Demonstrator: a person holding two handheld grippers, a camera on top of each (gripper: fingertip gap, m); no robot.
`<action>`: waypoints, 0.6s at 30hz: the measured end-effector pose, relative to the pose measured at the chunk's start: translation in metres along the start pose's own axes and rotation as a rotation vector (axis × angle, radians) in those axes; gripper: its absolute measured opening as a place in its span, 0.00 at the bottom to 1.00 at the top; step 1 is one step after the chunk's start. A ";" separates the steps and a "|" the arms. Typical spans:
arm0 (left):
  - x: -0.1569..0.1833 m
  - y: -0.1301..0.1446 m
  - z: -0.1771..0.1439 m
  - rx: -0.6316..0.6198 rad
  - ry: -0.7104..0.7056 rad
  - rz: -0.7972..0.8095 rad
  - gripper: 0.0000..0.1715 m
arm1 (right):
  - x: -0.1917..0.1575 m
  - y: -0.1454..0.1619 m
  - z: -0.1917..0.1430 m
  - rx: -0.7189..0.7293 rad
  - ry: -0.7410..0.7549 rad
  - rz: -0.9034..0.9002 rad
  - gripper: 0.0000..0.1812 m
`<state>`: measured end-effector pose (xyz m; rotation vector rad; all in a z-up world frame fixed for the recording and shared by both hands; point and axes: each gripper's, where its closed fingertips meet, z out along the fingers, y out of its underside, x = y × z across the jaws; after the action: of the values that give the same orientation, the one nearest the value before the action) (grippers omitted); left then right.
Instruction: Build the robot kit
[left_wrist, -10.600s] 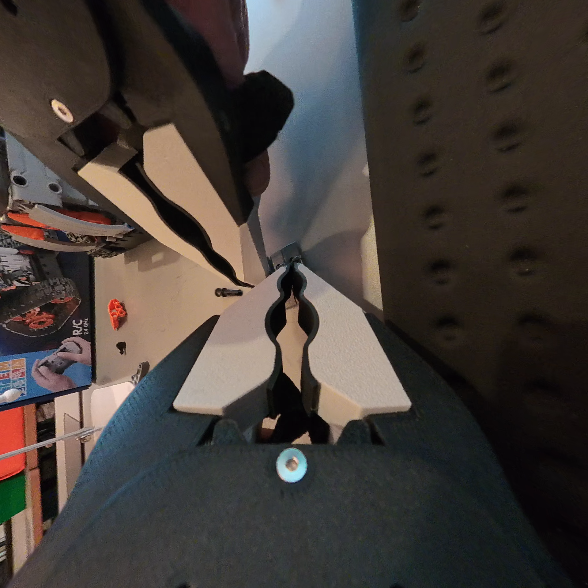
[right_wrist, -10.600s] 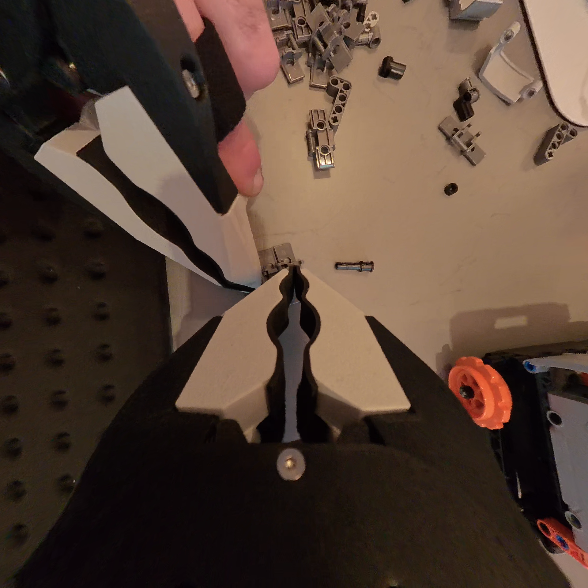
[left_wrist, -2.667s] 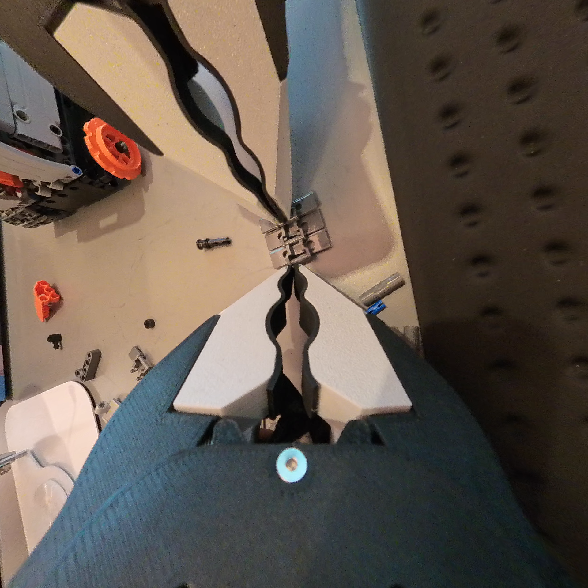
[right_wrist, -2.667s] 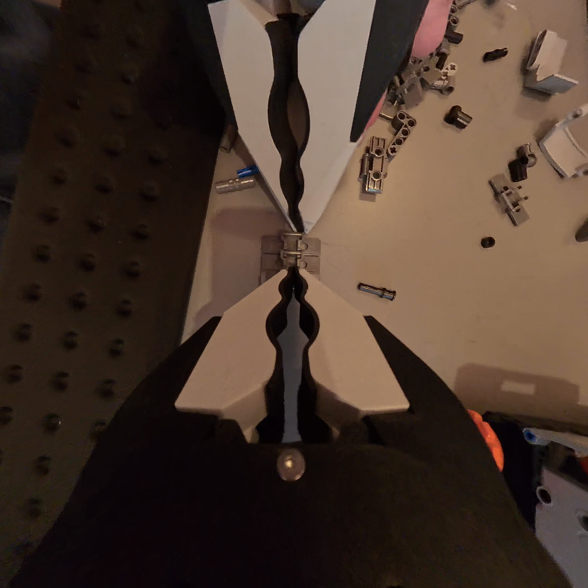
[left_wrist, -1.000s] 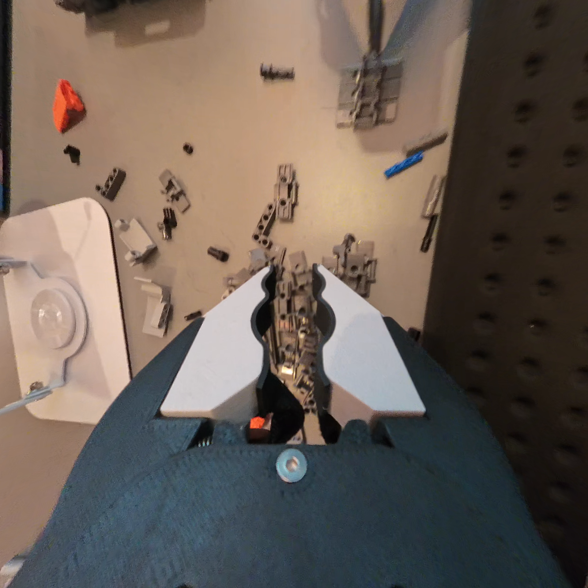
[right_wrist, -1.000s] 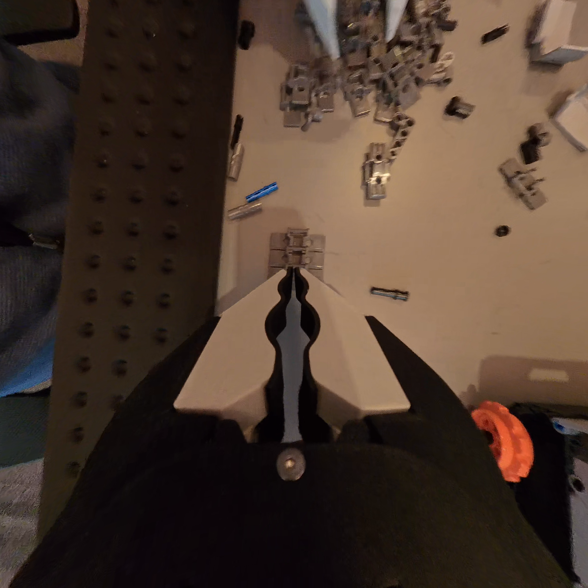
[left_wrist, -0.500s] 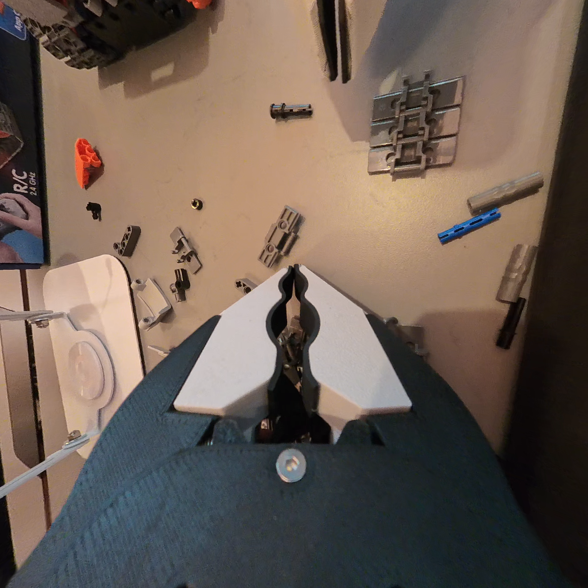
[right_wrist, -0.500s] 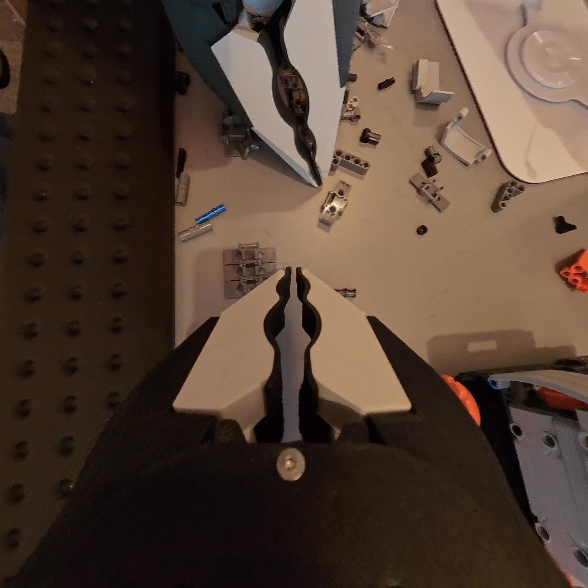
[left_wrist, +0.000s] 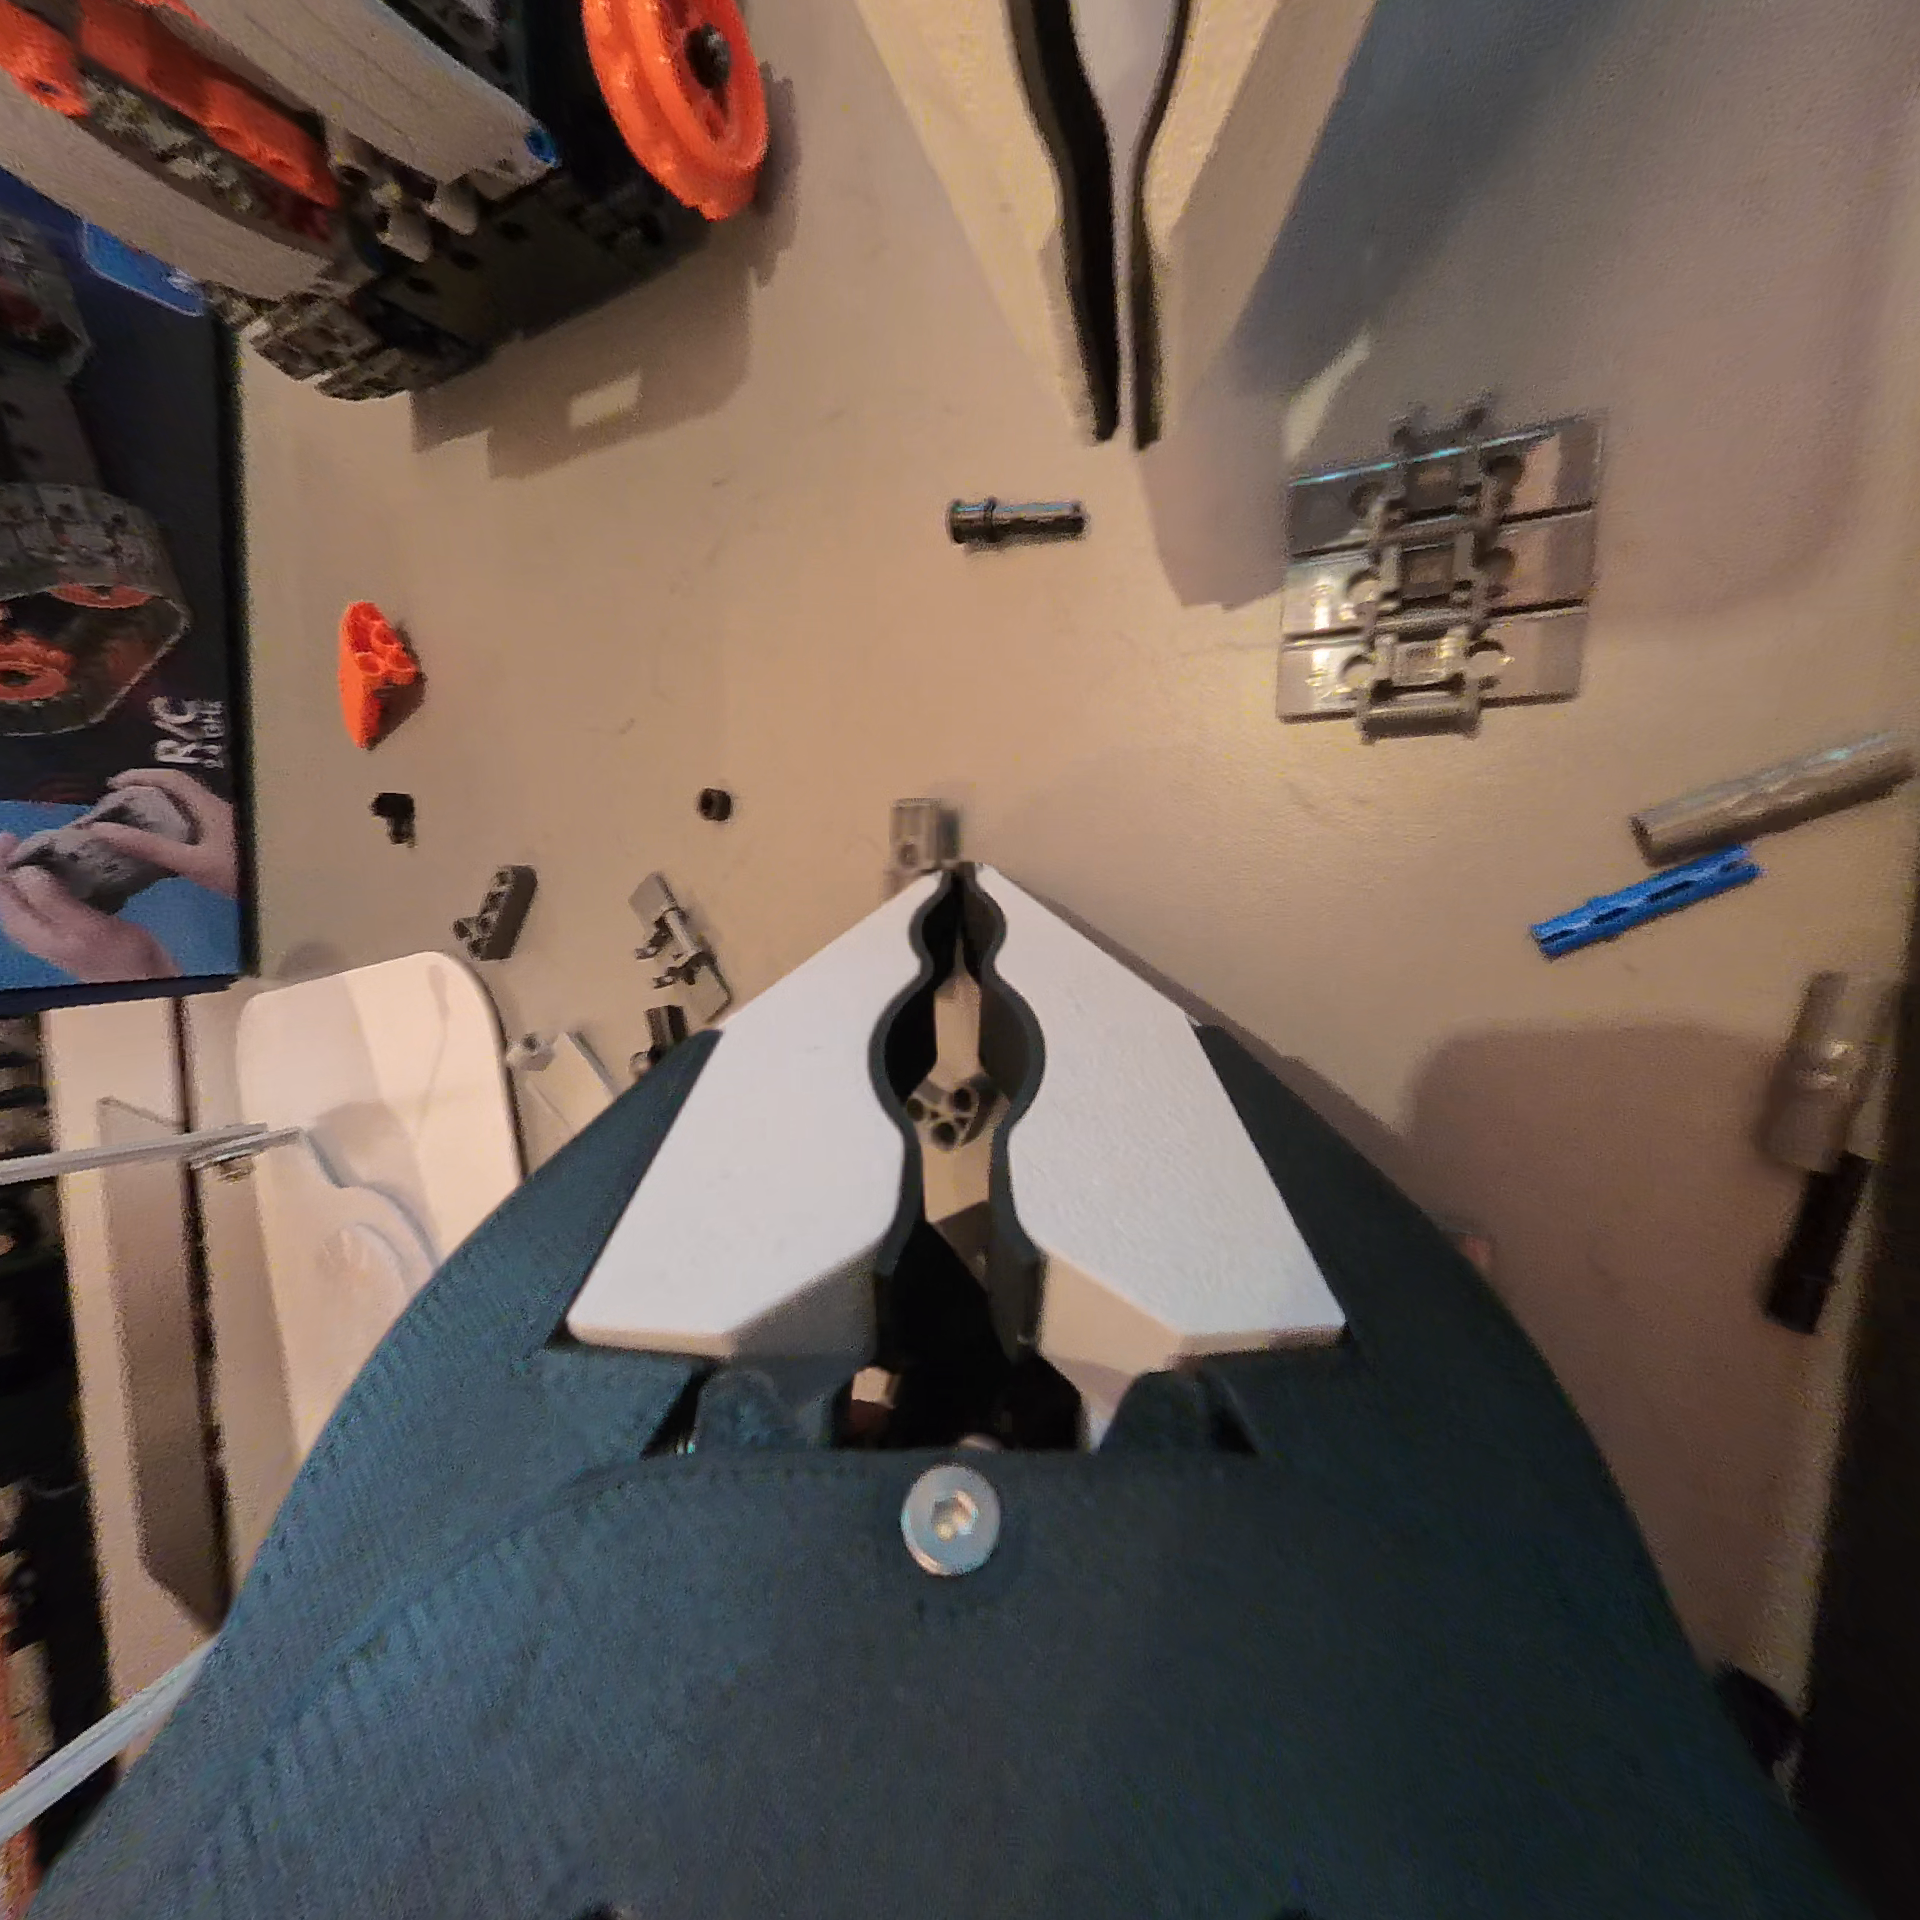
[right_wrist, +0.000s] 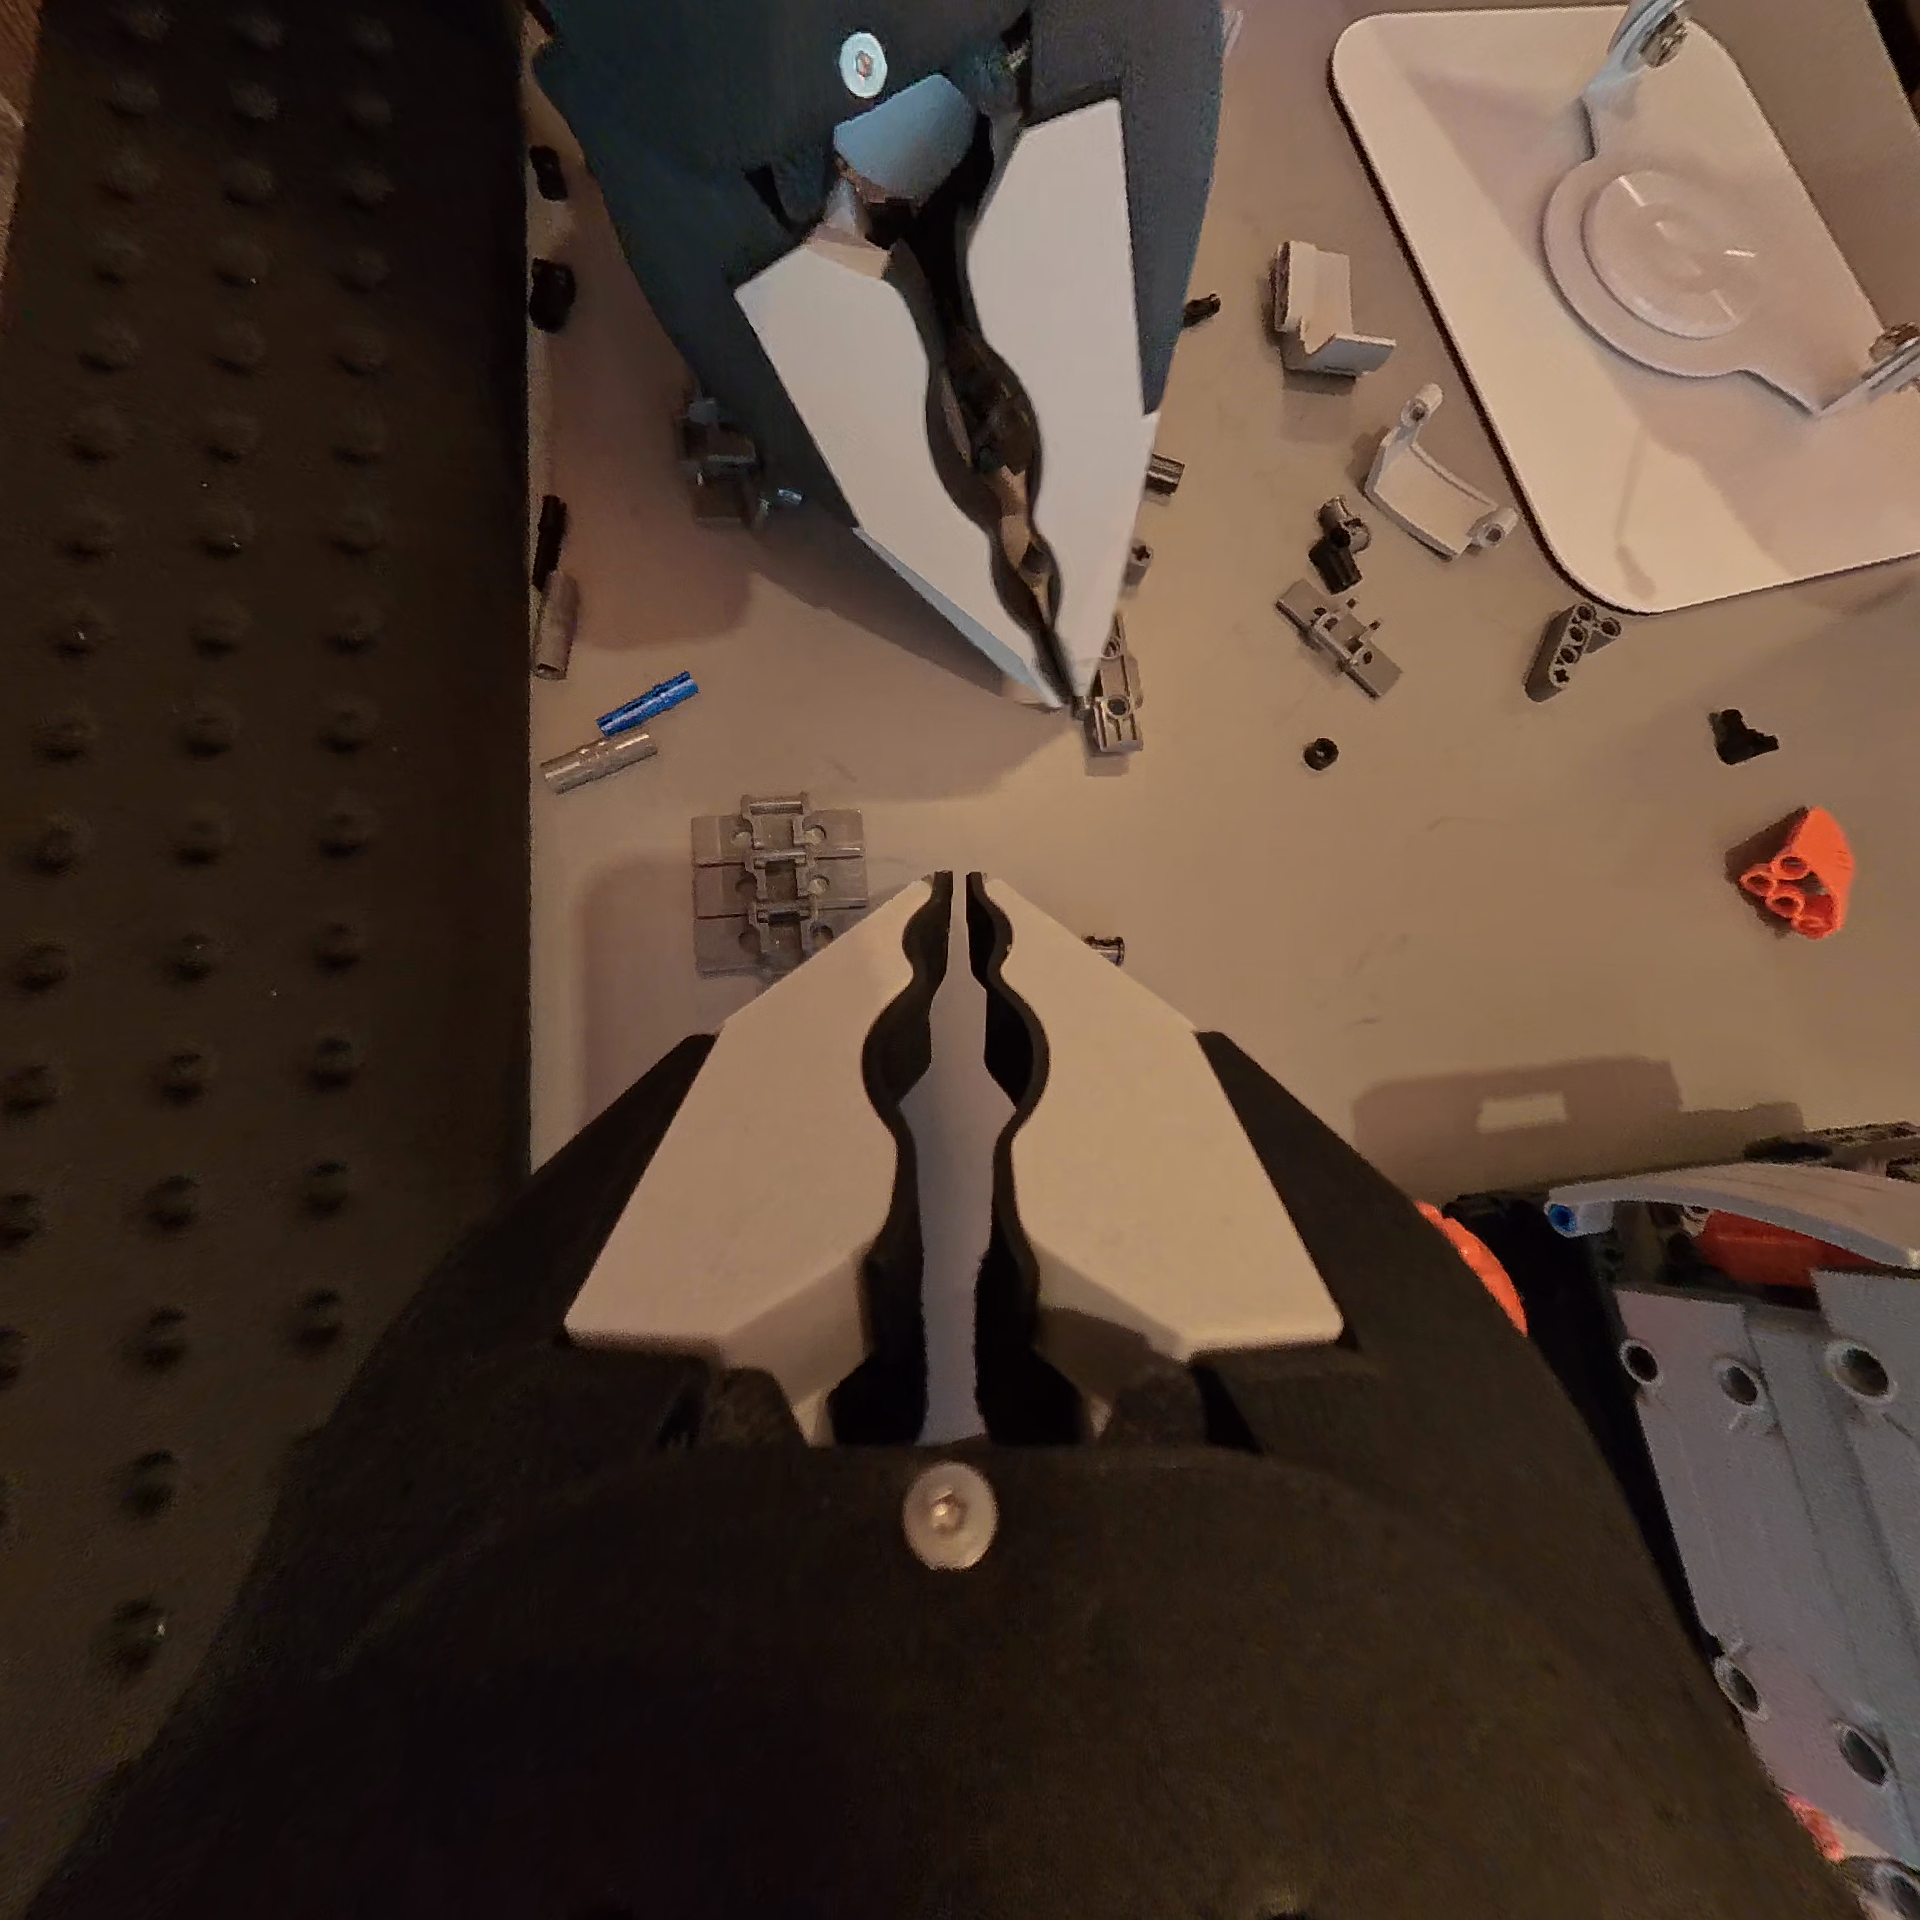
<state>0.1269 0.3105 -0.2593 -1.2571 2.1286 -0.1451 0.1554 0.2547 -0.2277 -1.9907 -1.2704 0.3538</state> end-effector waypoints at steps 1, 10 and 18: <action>0.003 0.001 0.001 0.001 0.016 -0.011 0.00 | 0.002 0.001 0.000 0.002 0.005 0.002 0.00; -0.015 0.000 -0.010 0.014 -0.002 -0.122 0.12 | 0.007 -0.001 -0.003 0.023 0.040 -0.001 0.01; -0.008 0.011 0.000 -0.037 0.092 -0.163 0.08 | 0.007 -0.001 -0.001 0.026 0.038 0.005 0.01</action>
<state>0.1210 0.3228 -0.2603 -1.4714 2.1122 -0.2385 0.1583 0.2612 -0.2251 -1.9704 -1.2312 0.3311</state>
